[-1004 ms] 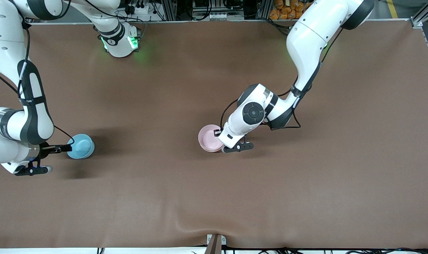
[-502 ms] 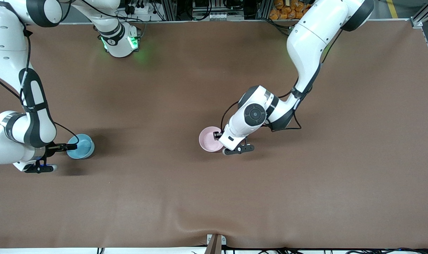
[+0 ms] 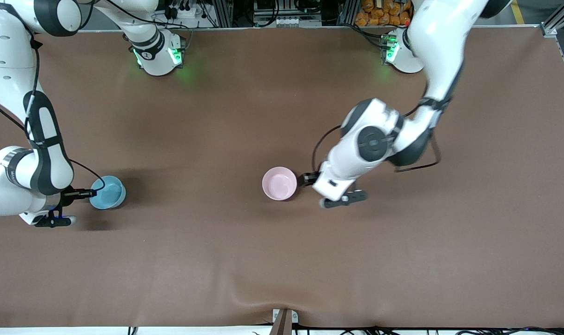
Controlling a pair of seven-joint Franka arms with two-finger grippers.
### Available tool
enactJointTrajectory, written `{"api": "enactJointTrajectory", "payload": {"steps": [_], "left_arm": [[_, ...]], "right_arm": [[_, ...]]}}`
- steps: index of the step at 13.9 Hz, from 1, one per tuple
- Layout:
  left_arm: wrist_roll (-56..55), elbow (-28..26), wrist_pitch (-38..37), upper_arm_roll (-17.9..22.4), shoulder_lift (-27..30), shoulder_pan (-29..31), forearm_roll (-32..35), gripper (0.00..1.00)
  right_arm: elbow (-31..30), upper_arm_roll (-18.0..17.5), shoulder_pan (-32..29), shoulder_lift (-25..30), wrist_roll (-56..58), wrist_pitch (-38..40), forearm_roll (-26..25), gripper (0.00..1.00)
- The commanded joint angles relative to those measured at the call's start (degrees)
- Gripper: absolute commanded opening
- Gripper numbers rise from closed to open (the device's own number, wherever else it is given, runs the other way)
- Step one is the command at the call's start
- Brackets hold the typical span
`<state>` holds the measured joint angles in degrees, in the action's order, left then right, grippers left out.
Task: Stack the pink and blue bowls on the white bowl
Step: 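Open the left gripper and withdraw while the right gripper grasps the blue bowl, then carry the blue bowl with the right gripper over the pink bowl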
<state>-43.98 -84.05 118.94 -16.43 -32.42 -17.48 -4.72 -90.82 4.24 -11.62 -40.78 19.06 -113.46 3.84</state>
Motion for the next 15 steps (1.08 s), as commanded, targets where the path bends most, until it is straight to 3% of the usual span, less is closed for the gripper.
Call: {"api": "enactJointTrajectory", "payload": {"steps": [1,7,11,13,15], "left_arm": [[0.6,-1.3,-4.2,-0.3,4.9,4.1,1.4,1.0],[11.0,-1.3,-9.5,-0.4,8.7,12.4,2.3,1.0],[21.2,-1.3,-15.6,-0.6,11.0,18.8,1.8,1.0],[26.3,-1.3,-19.8,1.4,14.8,18.7,2.3,1.0],[26.8,-1.2,-25.0,2.1,18.6,18.9,2.8,1.0]], "right_arm": [[0.5,-0.6,-0.7,0.5,1.2,0.1,0.7,0.0],[4.2,-3.5,0.2,4.3,0.7,6.2,1.2,0.0],[4.2,-4.7,0.3,7.2,0.6,10.0,7.7,0.0],[4.2,-4.8,1.2,8.9,0.3,13.3,11.6,0.0],[4.2,-4.7,3.9,10.6,-5.8,15.7,12.3,0.0]]}}
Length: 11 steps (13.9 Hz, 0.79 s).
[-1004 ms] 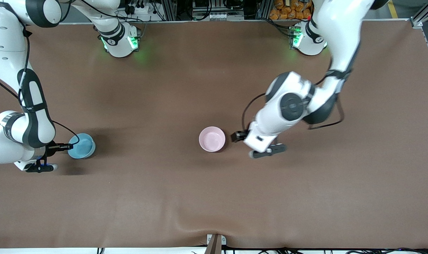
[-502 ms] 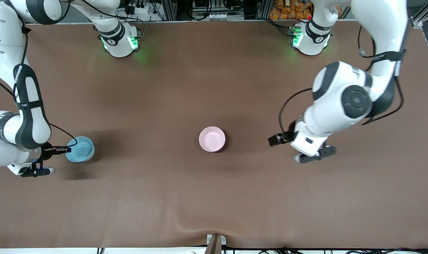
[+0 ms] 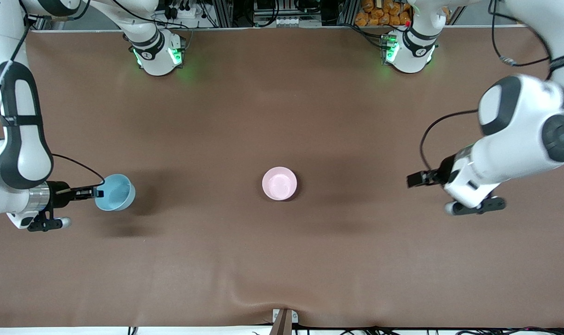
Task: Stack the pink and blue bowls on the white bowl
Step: 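Carry the blue bowl with the right gripper over the pink bowl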
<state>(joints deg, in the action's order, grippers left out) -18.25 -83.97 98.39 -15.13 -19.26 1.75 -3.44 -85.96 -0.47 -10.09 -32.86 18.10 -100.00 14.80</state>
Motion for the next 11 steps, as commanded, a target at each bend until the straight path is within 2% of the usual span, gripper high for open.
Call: {"api": "enactJointTrajectory", "payload": {"steps": [1,4,7,9,11], "left_arm": [[1.9,-1.3,-6.4,2.4,8.1,-0.6,2.6,1.0],[6.4,-1.3,-13.0,5.3,14.6,-1.0,3.9,1.0],[11.0,-1.8,-18.8,8.6,19.9,-1.9,3.9,1.0],[11.8,-2.2,-20.8,9.4,22.1,-2.5,3.9,1.0],[14.5,-1.5,-20.4,11.8,21.9,-2.9,3.9,1.0]], "right_arm": [[-0.7,0.0,3.4,3.3,-7.8,3.3,1.5,0.0],[-0.7,-0.1,6.6,4.6,-12.3,5.1,1.9,0.0],[-0.7,-1.3,8.9,4.6,-15.7,6.2,9.2,0.0],[-0.6,-1.2,12.5,4.6,-19.4,5.4,10.9,0.0],[-0.6,-1.2,16.7,4.4,-24.0,2.3,11.7,0.0]]}}
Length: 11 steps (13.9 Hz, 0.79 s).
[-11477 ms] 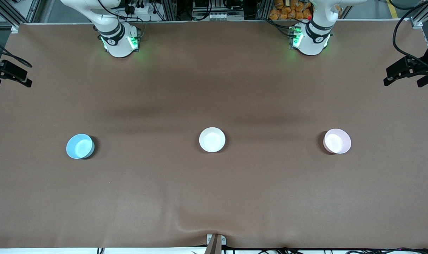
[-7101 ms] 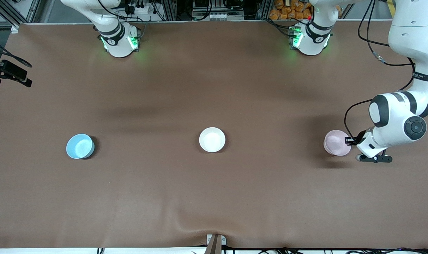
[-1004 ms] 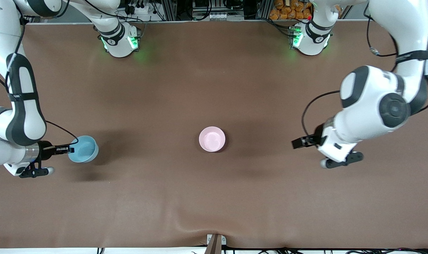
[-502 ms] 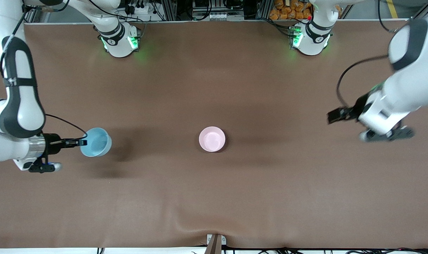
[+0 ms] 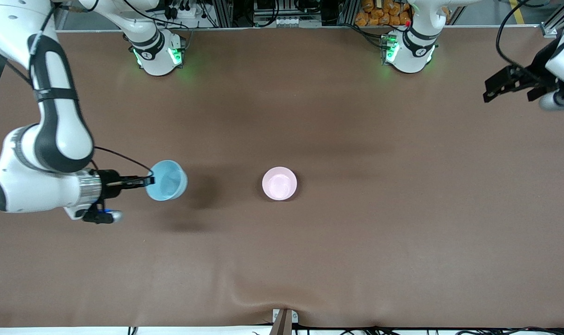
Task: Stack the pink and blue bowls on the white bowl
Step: 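Carry the blue bowl with the right gripper over the pink bowl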
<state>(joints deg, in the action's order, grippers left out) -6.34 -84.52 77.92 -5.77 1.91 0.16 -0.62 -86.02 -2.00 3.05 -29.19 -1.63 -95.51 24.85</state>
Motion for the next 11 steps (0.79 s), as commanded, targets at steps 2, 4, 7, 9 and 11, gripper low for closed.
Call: {"api": "enactJointTrajectory", "payload": {"steps": [2,4,7,9,11], "left_arm": [[4.4,-0.7,0.6,5.8,0.1,-3.1,1.1,1.0],[4.6,-0.5,0.8,6.7,-0.4,-3.4,1.0,1.0],[5.1,-0.5,1.2,6.7,-0.3,-3.5,0.6,1.0],[5.5,-0.5,2.1,6.7,-0.4,-3.5,0.4,1.0],[5.6,-0.6,2.2,6.7,-0.4,-3.5,0.3,1.0]], "right_arm": [[-0.6,0.3,7.6,0.5,-10.6,-5.6,2.4,0.0],[-0.6,0.4,12.7,0.5,-17.4,-9.1,2.3,0.0],[-1.1,0.5,17.8,-0.1,-25.0,-14.3,2.2,0.0],[-2.0,0.5,20.1,-0.5,-26.7,-15.8,2.2,0.0],[-3.7,0.4,22.1,-1.7,-26.8,-20.4,2.4,0.0]]}}
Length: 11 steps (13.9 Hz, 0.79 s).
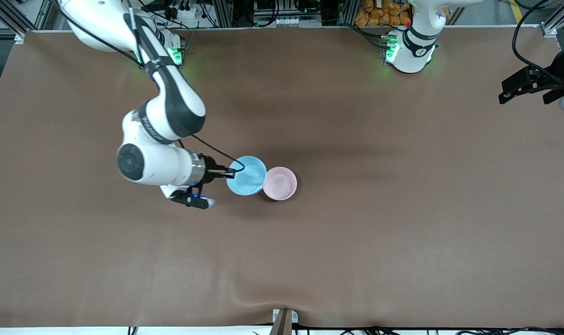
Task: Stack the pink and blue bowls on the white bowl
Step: 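Carry the blue bowl with the right gripper over the pink bowl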
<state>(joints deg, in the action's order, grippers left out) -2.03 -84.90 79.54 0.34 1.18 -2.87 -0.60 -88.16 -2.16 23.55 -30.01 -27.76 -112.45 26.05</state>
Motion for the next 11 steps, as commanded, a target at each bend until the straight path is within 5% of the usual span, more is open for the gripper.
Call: {"api": "enactJointTrajectory", "payload": {"steps": [1,11], "left_arm": [[1.3,-0.3,0.5,0.5,0.2,-0.3,0.2,1.0],[3.4,-0.2,1.1,0.5,-0.5,0.0,0.1,1.0]], "right_arm": [[-1.5,0.6,2.6,-2.0,-0.7,-5.0,1.2,0.0],[-0.9,0.7,8.9,-7.8,-6.5,-11.6,1.0,0.0]]}}
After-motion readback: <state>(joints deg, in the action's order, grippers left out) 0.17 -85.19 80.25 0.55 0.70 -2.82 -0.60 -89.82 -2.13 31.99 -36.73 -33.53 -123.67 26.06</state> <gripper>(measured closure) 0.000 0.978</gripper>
